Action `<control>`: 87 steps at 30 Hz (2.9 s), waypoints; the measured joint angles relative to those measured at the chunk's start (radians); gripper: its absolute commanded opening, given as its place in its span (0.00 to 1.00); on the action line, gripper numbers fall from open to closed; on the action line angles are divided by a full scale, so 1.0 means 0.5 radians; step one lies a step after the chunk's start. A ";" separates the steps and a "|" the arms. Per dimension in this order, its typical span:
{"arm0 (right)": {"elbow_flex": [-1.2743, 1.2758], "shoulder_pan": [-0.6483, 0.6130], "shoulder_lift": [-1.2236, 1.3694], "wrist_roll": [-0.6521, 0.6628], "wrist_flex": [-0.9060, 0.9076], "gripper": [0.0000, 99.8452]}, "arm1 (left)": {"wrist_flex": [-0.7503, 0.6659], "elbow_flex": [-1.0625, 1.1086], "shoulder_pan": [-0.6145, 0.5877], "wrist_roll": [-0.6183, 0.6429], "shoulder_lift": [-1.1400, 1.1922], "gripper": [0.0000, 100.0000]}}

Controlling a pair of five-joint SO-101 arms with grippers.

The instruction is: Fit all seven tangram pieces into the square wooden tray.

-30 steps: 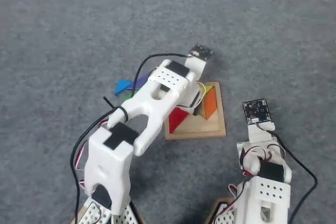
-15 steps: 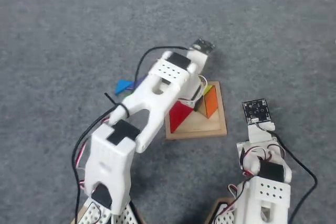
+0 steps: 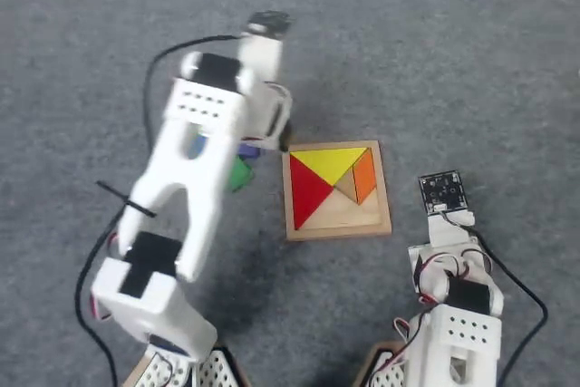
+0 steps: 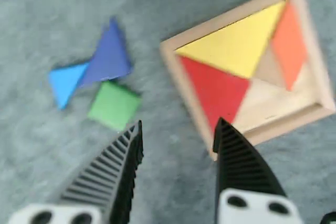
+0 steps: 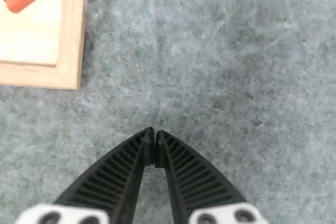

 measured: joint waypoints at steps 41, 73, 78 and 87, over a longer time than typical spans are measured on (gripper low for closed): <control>0.000 -0.074 0.000 0.000 0.000 0.01 | -0.641 0.402 -0.341 -0.706 0.697 0.01; 0.000 -0.077 0.000 0.000 0.000 0.01 | -0.832 0.509 -0.362 -0.730 0.629 0.21; 0.000 -0.077 0.000 0.000 0.000 0.01 | -0.697 0.325 -0.362 -0.740 0.758 0.21; 0.000 -0.077 0.000 0.000 0.000 0.01 | -0.605 0.184 -0.344 -0.681 0.810 0.17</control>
